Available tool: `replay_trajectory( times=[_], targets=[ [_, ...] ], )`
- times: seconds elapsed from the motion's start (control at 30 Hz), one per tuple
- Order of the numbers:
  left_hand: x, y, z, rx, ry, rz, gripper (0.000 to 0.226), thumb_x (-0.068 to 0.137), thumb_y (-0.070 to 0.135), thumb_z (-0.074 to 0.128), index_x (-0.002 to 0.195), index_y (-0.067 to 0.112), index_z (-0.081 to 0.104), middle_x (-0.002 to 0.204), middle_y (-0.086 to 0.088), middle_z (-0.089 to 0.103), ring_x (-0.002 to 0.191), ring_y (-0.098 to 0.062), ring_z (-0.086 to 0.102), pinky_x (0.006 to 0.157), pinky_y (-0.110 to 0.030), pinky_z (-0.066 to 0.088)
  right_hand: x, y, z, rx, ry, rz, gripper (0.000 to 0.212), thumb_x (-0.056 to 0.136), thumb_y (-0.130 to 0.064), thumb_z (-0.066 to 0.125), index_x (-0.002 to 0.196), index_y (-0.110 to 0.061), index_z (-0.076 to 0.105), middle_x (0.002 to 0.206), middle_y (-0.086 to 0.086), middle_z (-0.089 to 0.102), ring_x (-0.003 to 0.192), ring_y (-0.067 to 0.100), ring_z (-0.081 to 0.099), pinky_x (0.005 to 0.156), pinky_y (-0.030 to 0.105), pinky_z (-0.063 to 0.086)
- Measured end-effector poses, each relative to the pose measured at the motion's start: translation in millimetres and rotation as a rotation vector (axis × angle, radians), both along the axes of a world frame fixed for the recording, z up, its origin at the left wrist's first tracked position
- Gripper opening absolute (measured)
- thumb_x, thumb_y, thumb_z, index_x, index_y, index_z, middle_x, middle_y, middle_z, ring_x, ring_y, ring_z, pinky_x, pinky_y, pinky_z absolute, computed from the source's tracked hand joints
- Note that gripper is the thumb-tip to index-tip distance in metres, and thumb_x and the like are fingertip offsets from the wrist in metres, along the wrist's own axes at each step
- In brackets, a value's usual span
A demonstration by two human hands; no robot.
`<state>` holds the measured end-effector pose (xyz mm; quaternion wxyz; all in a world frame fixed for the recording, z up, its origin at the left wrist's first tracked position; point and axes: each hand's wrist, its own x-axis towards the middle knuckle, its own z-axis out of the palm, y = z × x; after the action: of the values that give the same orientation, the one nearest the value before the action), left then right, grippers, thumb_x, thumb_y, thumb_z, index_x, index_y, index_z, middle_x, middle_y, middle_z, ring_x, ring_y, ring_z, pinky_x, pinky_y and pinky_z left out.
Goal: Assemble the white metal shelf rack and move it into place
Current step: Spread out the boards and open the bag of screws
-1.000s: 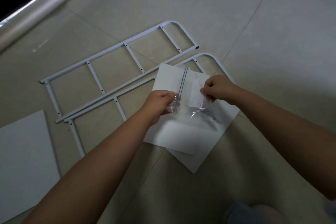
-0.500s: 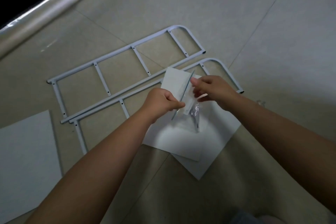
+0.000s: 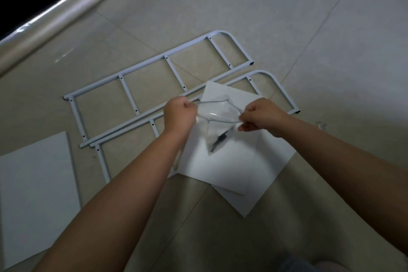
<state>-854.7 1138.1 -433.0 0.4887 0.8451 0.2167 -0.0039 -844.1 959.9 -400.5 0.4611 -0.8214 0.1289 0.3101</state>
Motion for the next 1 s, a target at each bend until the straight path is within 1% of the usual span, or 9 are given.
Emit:
replay_trajectory(
  times=[0.13, 0.23, 0.33, 0.43, 0.63, 0.73, 0.8, 0.9, 1.0],
  targets=[
    [-13.7, 4.5, 7.4, 0.161, -0.187, -0.240, 0.045, 0.077, -0.002, 0.050, 0.050, 0.018, 0.022, 0.050, 0.003, 0.022, 0.048, -0.007, 0.020, 0.045, -0.019, 0.018, 0.6, 1.9, 8.9, -0.185, -0.106, 0.120, 0.038, 0.079, -0.003, 0.059, 0.047, -0.010, 0.039, 0.037, -0.004, 0.050, 0.064, 0.024, 0.065, 0.065, 0.031, 0.051],
    [-16.9, 8.4, 8.1, 0.130, -0.381, -0.291, 0.037, 0.070, 0.010, 0.048, 0.050, 0.026, 0.021, 0.055, 0.010, 0.031, 0.053, -0.002, 0.033, 0.052, -0.014, 0.028, 4.8, 1.2, 17.6, -0.224, -0.100, 0.140, 0.025, 0.081, -0.004, 0.057, 0.061, -0.010, 0.042, 0.062, 0.009, 0.056, 0.067, 0.029, 0.064, 0.067, 0.038, 0.057],
    [-15.4, 12.4, 16.2, 0.116, -0.475, -0.229, 0.038, 0.067, 0.007, 0.049, 0.049, 0.030, 0.023, 0.065, 0.016, 0.040, 0.063, 0.003, 0.043, 0.058, -0.006, 0.032, 8.6, 0.7, 35.1, -0.277, -0.072, 0.212, 0.018, 0.082, -0.005, 0.055, 0.071, -0.010, 0.043, 0.062, 0.009, 0.053, 0.049, 0.020, 0.054, 0.046, 0.025, 0.045],
    [-12.1, 14.1, 28.3, 0.136, -0.529, -0.152, 0.029, 0.069, 0.013, 0.048, 0.048, 0.021, 0.030, 0.068, 0.017, 0.041, 0.063, 0.007, 0.045, 0.059, -0.005, 0.032, 17.0, 5.8, 52.2, -0.316, -0.093, 0.288, 0.017, 0.084, -0.006, 0.052, 0.069, -0.010, 0.046, 0.062, 0.008, 0.053, 0.049, 0.017, 0.053, 0.047, 0.022, 0.042],
    [-19.8, 7.3, 21.8, -0.318, -0.170, -0.033, 0.025, 0.091, 0.014, 0.054, 0.067, 0.018, 0.049, 0.068, 0.005, 0.049, 0.059, 0.003, 0.044, 0.061, -0.015, 0.037, 22.1, 7.6, 56.5, 0.042, -0.071, 0.075, 0.024, 0.084, 0.002, 0.048, 0.061, -0.006, 0.047, 0.037, 0.002, 0.050, 0.033, 0.015, 0.053, 0.038, 0.018, 0.042],
    [-30.3, 1.3, 11.7, -0.377, -0.051, -0.147, 0.007, 0.093, 0.021, 0.052, 0.097, 0.016, 0.054, 0.092, 0.007, 0.058, 0.085, -0.006, 0.053, 0.071, -0.015, 0.044, 23.2, 15.4, 56.5, 0.129, 0.027, -0.060, 0.024, 0.086, 0.001, 0.044, 0.063, -0.001, 0.049, 0.037, 0.004, 0.052, 0.033, 0.015, 0.055, 0.036, 0.015, 0.043],
    [-38.8, -2.3, 5.3, -0.384, 0.037, -0.292, 0.040, 0.087, 0.018, 0.061, 0.124, 0.013, 0.046, 0.119, 0.001, 0.054, 0.104, -0.009, 0.050, 0.077, -0.011, 0.044, 25.8, 16.0, 56.1, 0.194, 0.075, -0.158, 0.024, 0.087, 0.000, 0.041, 0.064, -0.001, 0.048, 0.035, 0.003, 0.052, 0.033, 0.013, 0.056, 0.035, 0.014, 0.043],
    [-55.5, -18.9, -2.2, -0.234, 0.188, -0.496, 0.072, 0.080, 0.022, 0.071, 0.140, 0.013, 0.032, 0.139, -0.002, 0.041, 0.124, -0.015, 0.043, 0.096, -0.025, 0.039, 27.6, 16.9, 52.7, 0.294, 0.138, -0.257, 0.023, 0.089, -0.001, 0.038, 0.068, -0.003, 0.047, 0.034, 0.002, 0.052, 0.033, 0.013, 0.058, 0.034, 0.014, 0.044],
    [-55.3, -33.3, -1.7, -0.175, 0.125, -0.247, 0.040, 0.087, 0.021, 0.062, 0.124, 0.011, 0.052, 0.120, -0.008, 0.057, 0.112, -0.023, 0.053, 0.089, -0.028, 0.042, 27.7, 18.4, 46.7, 0.296, 0.177, -0.259, 0.021, 0.089, -0.001, 0.037, 0.069, -0.003, 0.046, 0.033, 0.002, 0.051, 0.032, 0.013, 0.057, 0.034, 0.014, 0.045]
  ],
)
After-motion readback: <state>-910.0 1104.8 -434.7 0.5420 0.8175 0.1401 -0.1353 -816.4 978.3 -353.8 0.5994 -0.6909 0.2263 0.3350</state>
